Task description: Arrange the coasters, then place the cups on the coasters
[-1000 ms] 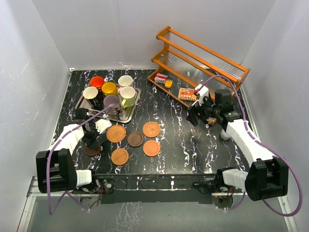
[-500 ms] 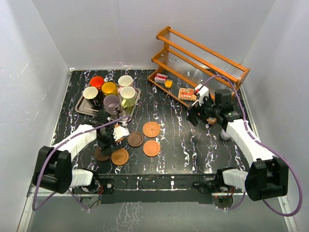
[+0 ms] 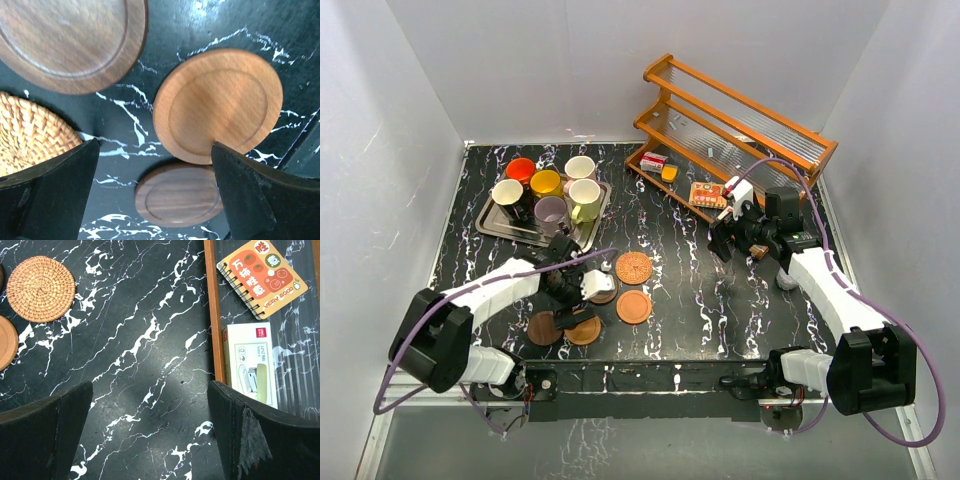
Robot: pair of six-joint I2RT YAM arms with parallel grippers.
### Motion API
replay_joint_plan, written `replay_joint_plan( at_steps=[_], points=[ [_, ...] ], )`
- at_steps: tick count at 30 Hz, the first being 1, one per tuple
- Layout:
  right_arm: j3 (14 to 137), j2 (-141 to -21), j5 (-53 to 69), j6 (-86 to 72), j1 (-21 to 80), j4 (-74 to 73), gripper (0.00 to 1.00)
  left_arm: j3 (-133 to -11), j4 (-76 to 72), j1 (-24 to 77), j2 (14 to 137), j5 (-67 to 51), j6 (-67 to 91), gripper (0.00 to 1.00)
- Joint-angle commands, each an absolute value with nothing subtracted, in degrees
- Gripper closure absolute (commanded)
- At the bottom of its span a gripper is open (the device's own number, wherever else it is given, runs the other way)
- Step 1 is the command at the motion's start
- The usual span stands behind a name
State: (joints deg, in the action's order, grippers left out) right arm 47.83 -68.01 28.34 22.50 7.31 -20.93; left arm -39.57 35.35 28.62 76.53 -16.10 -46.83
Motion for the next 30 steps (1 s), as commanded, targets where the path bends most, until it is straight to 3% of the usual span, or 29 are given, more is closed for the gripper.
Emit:
replay_joint_plan(
  at_steps=[1,11,20,30],
  points=[
    [48.0,-68.5,28.0,23.3,6.8,-18.2,0.02,-41.4,30.8,31.4,78.1,-18.0,-45.8,0.08],
    [48.2,-69.3,28.3,23.3,6.4,-18.3,0.02,-47.9,35.7,32.9,79.3,-17.4,-44.2,0.09],
    [48.2,-68.9,28.3,23.5,6.4,-18.5,0.02,-43.7,43.5,32.8,73.0,1.0,-46.1,0.09],
    [48.3,-68.8,28.8,23.7,6.4,-18.6,0.02,-36.9,41.4,32.4,67.1,8.8,-45.6,0.07]
  ],
)
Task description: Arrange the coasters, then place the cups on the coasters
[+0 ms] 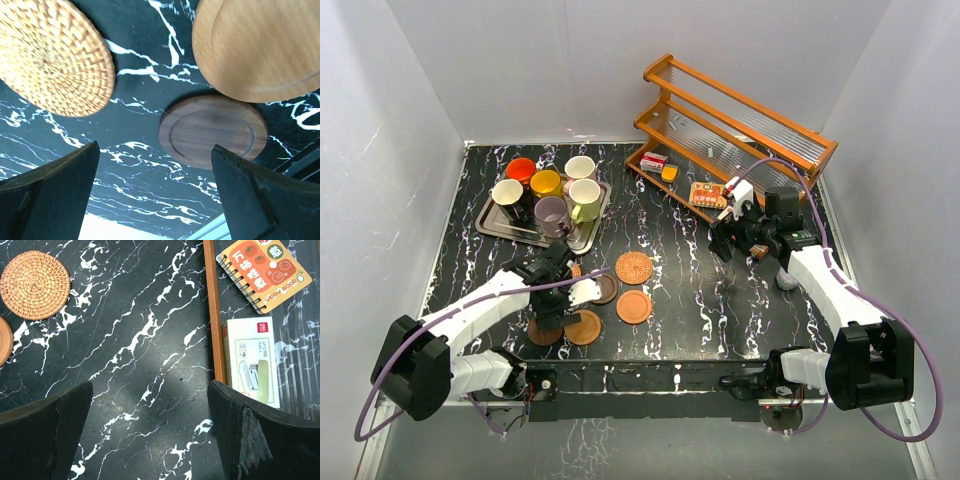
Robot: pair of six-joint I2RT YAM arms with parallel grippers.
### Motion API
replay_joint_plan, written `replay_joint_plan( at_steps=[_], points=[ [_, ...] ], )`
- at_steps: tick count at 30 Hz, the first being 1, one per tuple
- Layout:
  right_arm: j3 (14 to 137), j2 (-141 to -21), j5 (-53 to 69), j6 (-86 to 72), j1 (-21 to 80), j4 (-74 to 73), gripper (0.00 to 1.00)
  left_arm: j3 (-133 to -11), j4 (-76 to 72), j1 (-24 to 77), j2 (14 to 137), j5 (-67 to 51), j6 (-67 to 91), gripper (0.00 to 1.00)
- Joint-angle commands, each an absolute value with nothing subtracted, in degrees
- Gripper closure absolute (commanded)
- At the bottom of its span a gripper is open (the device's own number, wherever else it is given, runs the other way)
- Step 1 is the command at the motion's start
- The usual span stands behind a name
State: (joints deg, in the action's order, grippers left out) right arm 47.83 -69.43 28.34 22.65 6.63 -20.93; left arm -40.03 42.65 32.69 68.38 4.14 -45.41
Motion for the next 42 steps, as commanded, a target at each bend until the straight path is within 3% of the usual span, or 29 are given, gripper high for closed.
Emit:
replay_joint_plan(
  at_steps=[1,13,28,42],
  points=[
    [48.2,-68.6,28.8,23.7,6.4,-18.6,0.02,-36.3,39.8,32.4,67.2,8.8,-45.4,0.07],
    [48.1,-67.9,28.9,23.8,6.4,-18.6,0.02,-36.0,31.5,32.4,70.6,0.4,-40.4,0.07],
    [47.8,-67.9,28.2,23.8,6.0,-18.4,0.02,-41.1,29.3,34.4,77.5,-13.4,-45.7,0.07],
    [48.1,-68.6,28.8,23.6,5.3,-18.6,0.02,-48.0,33.9,35.4,78.1,-11.5,-43.3,0.08]
  ],
)
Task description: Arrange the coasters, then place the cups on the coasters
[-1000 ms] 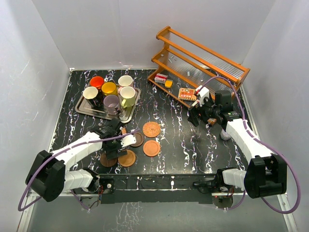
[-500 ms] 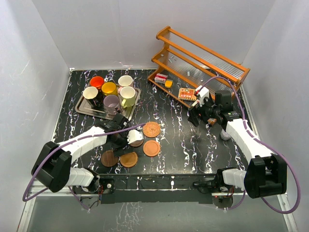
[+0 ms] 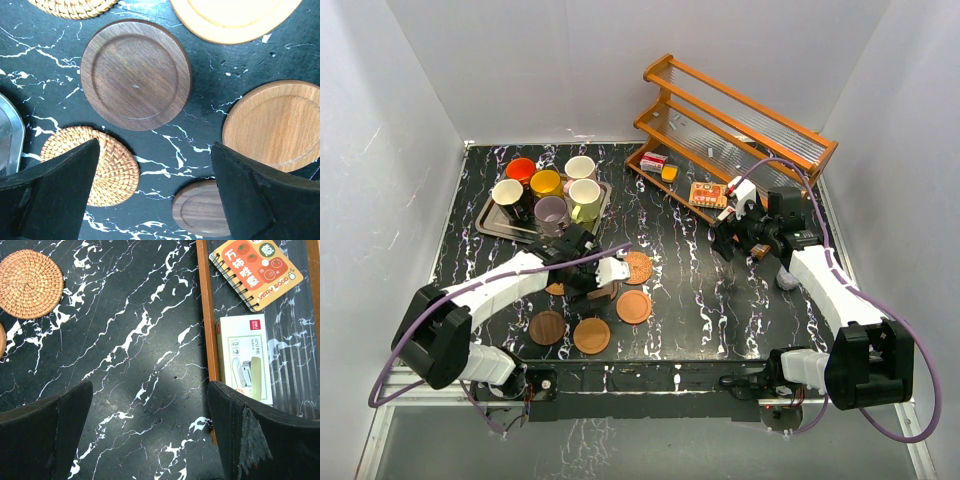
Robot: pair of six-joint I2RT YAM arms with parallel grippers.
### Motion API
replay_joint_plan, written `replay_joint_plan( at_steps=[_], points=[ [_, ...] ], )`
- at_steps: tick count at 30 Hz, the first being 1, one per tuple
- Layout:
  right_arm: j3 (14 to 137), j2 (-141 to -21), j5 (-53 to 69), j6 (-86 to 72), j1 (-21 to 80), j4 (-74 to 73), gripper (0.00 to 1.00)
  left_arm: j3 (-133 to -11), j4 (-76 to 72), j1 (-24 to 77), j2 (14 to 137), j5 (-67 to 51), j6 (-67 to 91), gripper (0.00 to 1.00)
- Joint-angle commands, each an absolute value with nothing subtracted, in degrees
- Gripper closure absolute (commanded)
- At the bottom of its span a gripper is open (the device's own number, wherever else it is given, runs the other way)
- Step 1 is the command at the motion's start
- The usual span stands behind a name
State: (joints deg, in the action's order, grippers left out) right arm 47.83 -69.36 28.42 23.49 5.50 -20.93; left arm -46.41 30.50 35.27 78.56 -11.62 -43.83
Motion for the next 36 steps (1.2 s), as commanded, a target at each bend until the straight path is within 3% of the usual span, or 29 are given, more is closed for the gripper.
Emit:
replay_joint_plan(
  at_steps=[1,10,19,36],
  points=[
    [48.1,-68.5,28.8,23.6,5.3,-18.6,0.02,-48.0,34.5,35.4,78.0,-10.5,-43.4,0.08],
    [48.0,-68.2,28.7,23.8,5.3,-18.5,0.02,-44.1,43.0,35.3,73.4,5.0,-46.7,0.08],
    [48.1,-68.4,28.9,24.0,5.3,-18.7,0.02,-37.2,42.3,35.3,68.6,8.4,-47.4,0.07],
    [47.8,-68.1,28.6,24.0,5.3,-18.7,0.02,-38.9,27.8,37.5,76.1,-12.2,-45.5,0.09]
  ],
)
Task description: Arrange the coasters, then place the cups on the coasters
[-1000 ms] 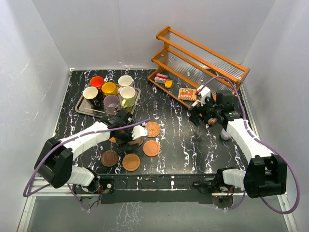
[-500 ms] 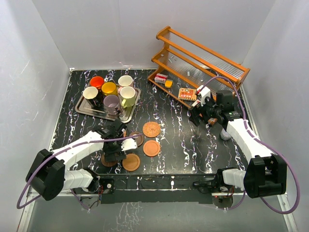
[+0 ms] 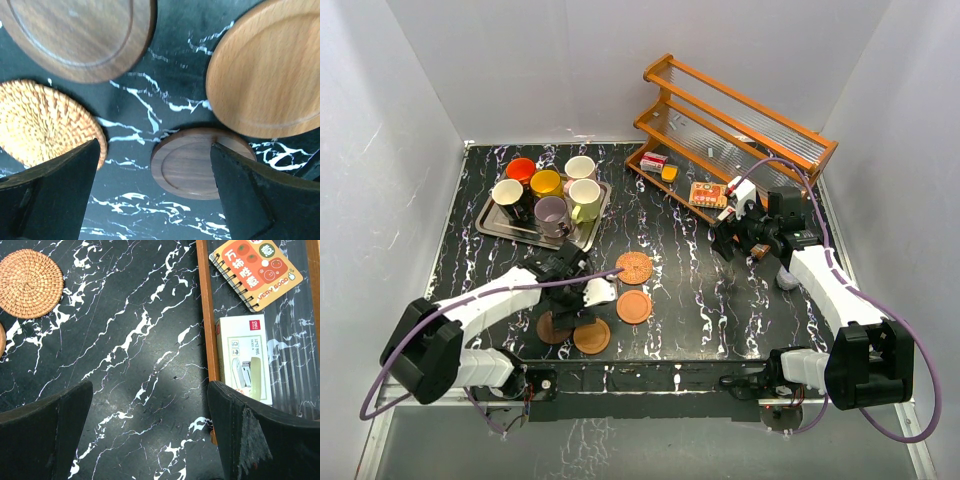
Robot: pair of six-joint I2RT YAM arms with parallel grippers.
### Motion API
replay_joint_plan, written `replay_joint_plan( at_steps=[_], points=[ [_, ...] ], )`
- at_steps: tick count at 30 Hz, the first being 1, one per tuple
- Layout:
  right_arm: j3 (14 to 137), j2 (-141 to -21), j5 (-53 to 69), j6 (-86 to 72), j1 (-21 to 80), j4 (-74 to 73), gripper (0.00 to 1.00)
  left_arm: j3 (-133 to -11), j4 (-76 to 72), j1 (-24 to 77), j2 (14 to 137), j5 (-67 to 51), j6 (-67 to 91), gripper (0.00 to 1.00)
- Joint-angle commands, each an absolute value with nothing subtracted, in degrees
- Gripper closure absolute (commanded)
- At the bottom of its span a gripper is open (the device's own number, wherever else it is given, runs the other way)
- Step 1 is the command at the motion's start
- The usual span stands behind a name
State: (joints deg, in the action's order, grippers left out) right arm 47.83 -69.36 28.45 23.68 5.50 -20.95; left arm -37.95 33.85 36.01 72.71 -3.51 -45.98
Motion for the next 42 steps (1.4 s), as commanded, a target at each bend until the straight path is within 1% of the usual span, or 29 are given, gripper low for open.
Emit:
replay_joint_plan(
  at_steps=[1,11,16,25,31,33,37,42],
  points=[
    [47.8,-68.1,28.5,23.9,5.4,-18.7,0.02,-39.2,27.3,37.9,77.1,-12.6,-45.8,0.09],
    [47.6,-67.7,28.2,24.1,4.7,-18.5,0.02,-42.2,21.9,42.2,84.7,-15.3,-46.7,0.1],
    [47.6,-67.5,28.2,24.1,4.2,-18.6,0.02,-44.7,15.1,45.2,90.0,-14.1,-46.8,0.1],
    [47.5,-66.7,28.6,24.0,3.0,-18.6,0.02,-57.1,7.0,50.1,104.0,-12.6,-45.8,0.1],
    [47.4,-66.1,28.8,23.9,2.4,-18.6,0.02,-65.8,5.3,52.8,110.9,-12.2,-41.2,0.1],
    [47.5,-66.0,28.8,23.7,2.3,-18.6,0.02,-68.6,6.0,52.8,111.7,-12.1,-39.0,0.1],
    [47.9,-66.1,27.3,22.6,2.1,-18.0,0.02,-70.3,7.1,52.5,110.2,-10.9,-37.0,0.1],
    [48.1,-66.8,25.9,22.1,2.1,-17.6,0.02,-72.5,10.1,49.5,107.6,-14.7,-32.9,0.1]
  ],
)
